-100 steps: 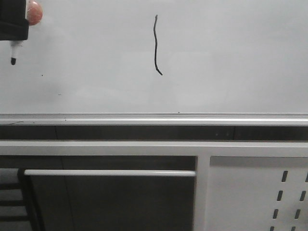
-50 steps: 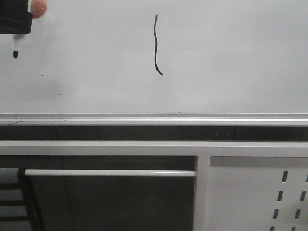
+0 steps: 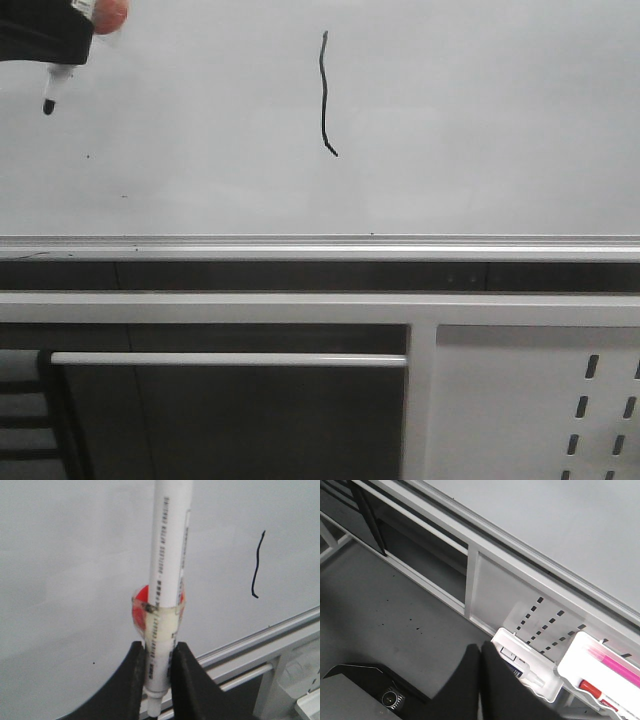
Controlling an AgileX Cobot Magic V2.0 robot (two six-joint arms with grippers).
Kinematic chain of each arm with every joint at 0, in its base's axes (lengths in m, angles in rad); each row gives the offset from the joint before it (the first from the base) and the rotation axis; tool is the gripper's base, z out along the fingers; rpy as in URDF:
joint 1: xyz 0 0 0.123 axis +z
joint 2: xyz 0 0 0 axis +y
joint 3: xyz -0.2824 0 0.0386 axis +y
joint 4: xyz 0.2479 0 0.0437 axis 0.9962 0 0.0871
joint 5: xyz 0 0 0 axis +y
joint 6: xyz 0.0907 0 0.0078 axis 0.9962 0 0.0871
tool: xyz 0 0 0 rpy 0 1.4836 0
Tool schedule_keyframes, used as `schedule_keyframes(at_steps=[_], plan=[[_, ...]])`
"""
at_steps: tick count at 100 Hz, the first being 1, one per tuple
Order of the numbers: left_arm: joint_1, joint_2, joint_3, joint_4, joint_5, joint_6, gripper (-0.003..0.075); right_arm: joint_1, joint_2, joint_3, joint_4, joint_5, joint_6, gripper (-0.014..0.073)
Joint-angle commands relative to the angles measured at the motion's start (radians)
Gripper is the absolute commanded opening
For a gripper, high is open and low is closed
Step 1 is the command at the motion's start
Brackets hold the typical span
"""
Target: Write number 1 on whiteboard
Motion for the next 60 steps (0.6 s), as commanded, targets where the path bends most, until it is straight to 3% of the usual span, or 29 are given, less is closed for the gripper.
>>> schedule_keyframes(at_steps=[1,37,45,60], plan=[[-0.007,-0.028,-0.052,-0.092,-0.022,0.134,-0.0018,-0.005,0.005,-0.032,-0.029,-0.044,0.000,-0.0053],[0.028,-0.106,-0.103,-0.535,-0.188,0.644,-0.0018,-0.005,0.005,-0.032,-0.029,-0.044,0.000,-0.0053],[0.067,-0.125,-0.103,-0.694,-0.279,0.830,-0.0018,-0.005,0.005,-0.032,-0.029,-0.044,0.000,-0.0053],[0.145,-0.137,-0.092,-0.937,-0.455,1.042,-0.0018,-0.005,0.005,-0.032,-0.029,-0.044,0.000,-0.0053]])
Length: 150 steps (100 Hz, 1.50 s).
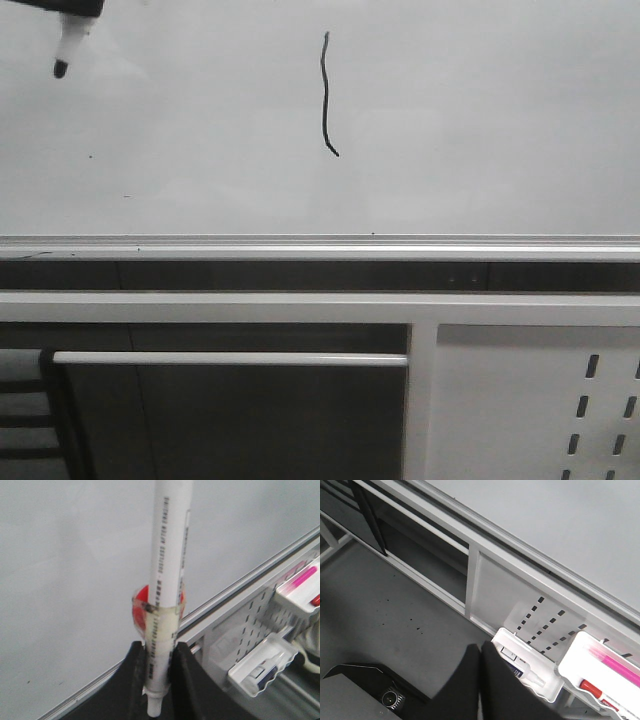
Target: Write number 1 on whiteboard
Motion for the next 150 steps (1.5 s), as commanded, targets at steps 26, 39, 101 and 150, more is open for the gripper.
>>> schedule_keyframes(at_steps=[26,39,101,150], plan=[[0.123,-0.001,0.123,-0.562,-0.472,0.511,-0.0018,-0.005,0.005,-0.032,-0.029,-0.046,0.000,-0.0053],[0.136,0.020,0.193,-0.686,-0.588,0.603,-0.0018,-0.005,0.005,-0.032,-0.029,-0.045,0.000,-0.0053],[0.136,0.307,0.351,-1.054,-1.147,0.808,-0.0018,-0.005,0.005,-0.032,-0.029,-0.045,0.000,-0.0053],[-0.033,0.457,0.351,-1.318,-1.412,0.932,-0.0018,-0.005,0.005,-0.032,-0.029,-0.045,0.000,-0.0053]])
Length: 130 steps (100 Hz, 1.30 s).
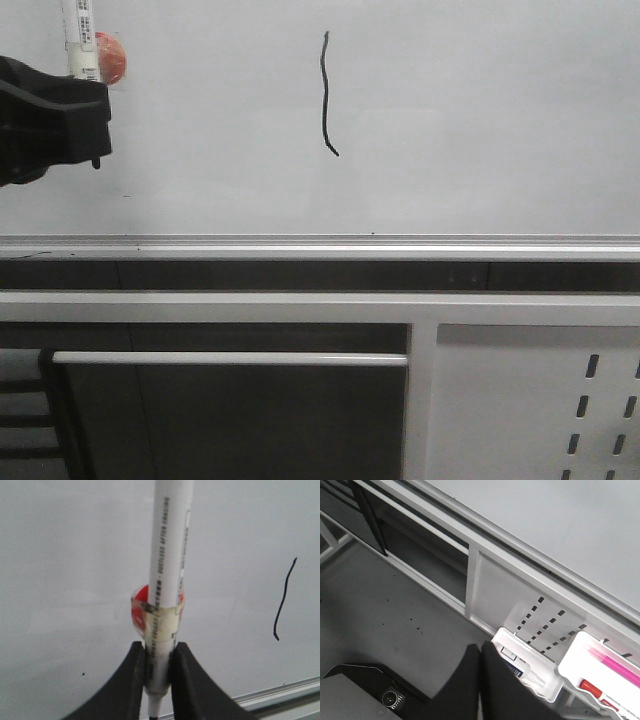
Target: Write number 1 on whiteboard
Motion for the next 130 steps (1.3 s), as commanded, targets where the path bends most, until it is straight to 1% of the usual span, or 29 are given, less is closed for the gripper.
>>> schedule_keyframes(at_steps=[1,11,48,62,76,86,98,113,130], plan=[[-0.031,-0.005,-0.023,-0.038,-0.110,0.020,-0.0018,-0.005,0.005,-0.032,-0.030,-0.045,0.000,-0.0053],[-0.041,0.012,-0.023,-0.068,-0.112,0.021,-0.0018,-0.005,0.005,-0.032,-0.030,-0.045,0.000,-0.0053],[-0.041,0.027,-0.023,-0.063,-0.114,0.019,-0.0018,-0.005,0.005,-0.032,-0.030,-0.045,0.000,-0.0053],[-0.041,0.027,-0.023,-0.070,-0.084,0.016,-0.0018,-0.005,0.005,-0.032,-0.030,-0.045,0.000,-0.0053],[-0.041,0.029,-0.023,-0.074,-0.081,0.016,-0.0018,-0.005,0.005,-0.032,-0.030,-0.045,0.000,-0.0053],[-0.043,0.064,-0.020,-0.075,-0.119,0.016,-0.0018,-0.005,0.005,-0.032,-0.030,-0.045,0.000,-0.0053],[-0.062,0.117,-0.012,-0.084,-0.203,0.007,-0.0018,-0.005,0.005,-0.032,-0.030,-0.045,0.000,-0.0053],[-0.072,0.154,-0.004,-0.110,-0.239,-0.030,-0.0018,-0.005,0.005,-0.032,-0.030,-0.045,0.000,-0.0053],[-0.072,0.165,0.003,-0.112,-0.256,-0.031,-0.0018,-0.005,0.005,-0.032,-0.030,-0.045,0.000,-0.0053]])
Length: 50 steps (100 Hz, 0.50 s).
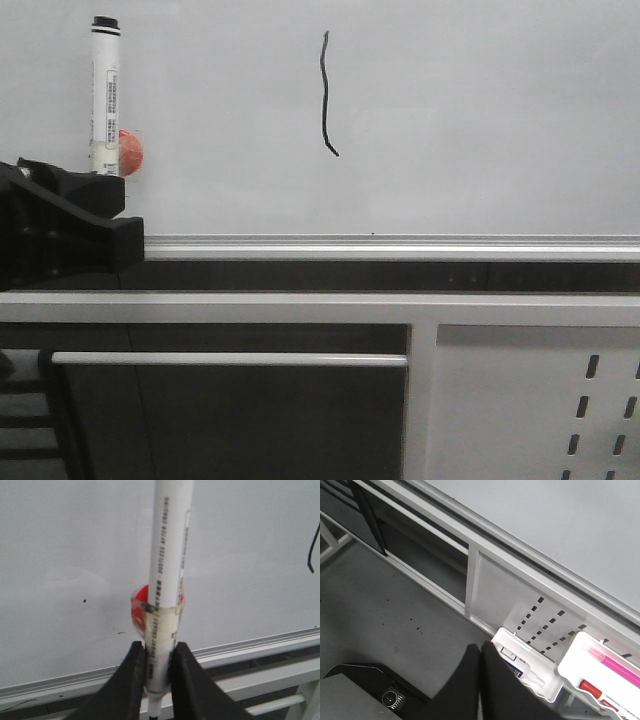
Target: Write number 1 on whiteboard
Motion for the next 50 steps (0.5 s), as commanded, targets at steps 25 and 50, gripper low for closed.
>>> schedule_keyframes(at_steps=[25,50], plan=[[-0.008,-0.019,-0.009,0.012,-0.233,-0.011,-0.0018,-0.005,0.005,-0.032,-0.030,-0.045,0.000,-0.0053],[-0.008,-0.019,-0.014,0.041,-0.233,-0.063,-0.0018,-0.005,0.005,-0.032,-0.030,-0.045,0.000,-0.0053]])
